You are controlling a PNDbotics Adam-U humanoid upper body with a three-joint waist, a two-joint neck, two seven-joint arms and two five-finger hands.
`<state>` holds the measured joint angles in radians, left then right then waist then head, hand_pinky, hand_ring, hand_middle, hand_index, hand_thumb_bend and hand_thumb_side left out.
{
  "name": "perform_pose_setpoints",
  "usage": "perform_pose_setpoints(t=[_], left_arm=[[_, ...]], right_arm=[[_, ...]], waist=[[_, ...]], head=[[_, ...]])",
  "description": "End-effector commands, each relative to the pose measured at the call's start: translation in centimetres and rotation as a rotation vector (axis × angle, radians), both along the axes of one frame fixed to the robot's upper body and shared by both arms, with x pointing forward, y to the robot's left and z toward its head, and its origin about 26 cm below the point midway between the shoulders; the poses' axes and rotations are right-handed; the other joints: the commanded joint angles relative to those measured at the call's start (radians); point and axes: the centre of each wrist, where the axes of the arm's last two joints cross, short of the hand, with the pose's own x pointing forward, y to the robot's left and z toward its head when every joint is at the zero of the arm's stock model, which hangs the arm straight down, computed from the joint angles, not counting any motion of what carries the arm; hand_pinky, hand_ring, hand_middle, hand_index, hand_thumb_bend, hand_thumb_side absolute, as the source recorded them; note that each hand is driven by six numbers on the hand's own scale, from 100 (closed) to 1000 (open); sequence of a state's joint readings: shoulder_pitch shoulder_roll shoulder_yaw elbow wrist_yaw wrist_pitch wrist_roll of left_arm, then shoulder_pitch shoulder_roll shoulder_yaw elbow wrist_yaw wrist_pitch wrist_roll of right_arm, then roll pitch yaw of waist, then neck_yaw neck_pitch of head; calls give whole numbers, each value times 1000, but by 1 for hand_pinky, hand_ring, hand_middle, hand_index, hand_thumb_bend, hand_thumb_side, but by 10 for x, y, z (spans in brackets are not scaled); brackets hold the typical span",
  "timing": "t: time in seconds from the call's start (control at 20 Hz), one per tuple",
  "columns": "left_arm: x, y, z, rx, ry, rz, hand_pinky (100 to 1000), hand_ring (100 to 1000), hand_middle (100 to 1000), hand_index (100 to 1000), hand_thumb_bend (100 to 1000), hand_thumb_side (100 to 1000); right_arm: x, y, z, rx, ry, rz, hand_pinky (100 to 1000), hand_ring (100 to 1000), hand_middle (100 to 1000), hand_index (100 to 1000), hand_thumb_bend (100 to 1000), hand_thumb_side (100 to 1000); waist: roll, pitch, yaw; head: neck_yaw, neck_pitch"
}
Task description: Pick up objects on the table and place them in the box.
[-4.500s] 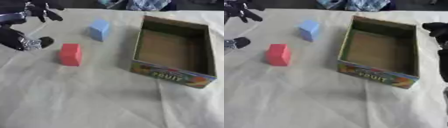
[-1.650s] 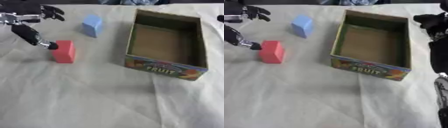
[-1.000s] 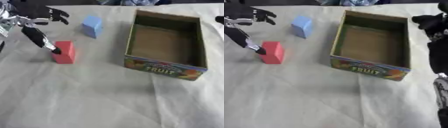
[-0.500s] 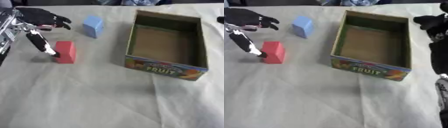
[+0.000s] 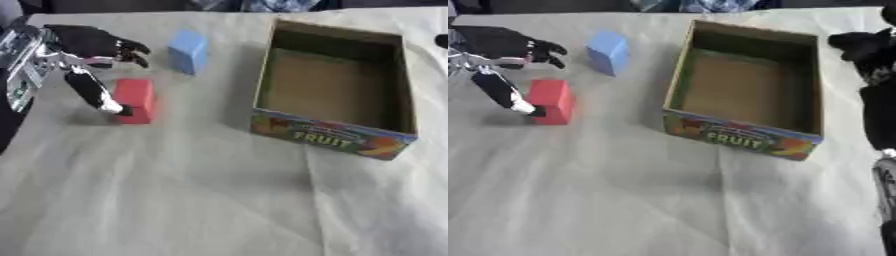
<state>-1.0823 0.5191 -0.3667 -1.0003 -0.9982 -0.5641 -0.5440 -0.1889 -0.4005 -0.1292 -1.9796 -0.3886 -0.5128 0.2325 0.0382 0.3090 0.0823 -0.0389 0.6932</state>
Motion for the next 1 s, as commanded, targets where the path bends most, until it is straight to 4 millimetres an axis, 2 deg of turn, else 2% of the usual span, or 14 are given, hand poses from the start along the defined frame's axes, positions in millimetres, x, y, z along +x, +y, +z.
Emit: perform_pose_setpoints(t=[0.05, 0.4, 0.65, 1.0], left_arm=[[-1, 2, 13, 308, 156, -137, 779, 880, 1000, 923, 535, 711], [-3, 0, 15, 328, 171, -133, 762, 862, 1000, 853, 529, 706], [-3, 0, 14, 341, 178, -128, 753, 851, 1000, 838, 519, 715], [-3, -2, 9, 355, 190, -125, 705, 772, 1000, 751, 504, 728]], right_arm=[[-2, -1, 9, -14, -25, -1, 836, 743, 552, 893, 467, 954], [-3, -2, 8, -15, -18, -11, 836, 743, 552, 894, 467, 954], [-3, -2, 8, -12, -17, -15, 836, 743, 551, 894, 467, 954], [-3, -1, 6, -6, 1, -13, 836, 744, 550, 901, 466, 952]], waist=[[0, -16, -1], [1, -16, 0], [-1, -16, 2], [-1, -16, 2]], head=[[3, -4], [5, -3], [5, -6], [7, -4]])
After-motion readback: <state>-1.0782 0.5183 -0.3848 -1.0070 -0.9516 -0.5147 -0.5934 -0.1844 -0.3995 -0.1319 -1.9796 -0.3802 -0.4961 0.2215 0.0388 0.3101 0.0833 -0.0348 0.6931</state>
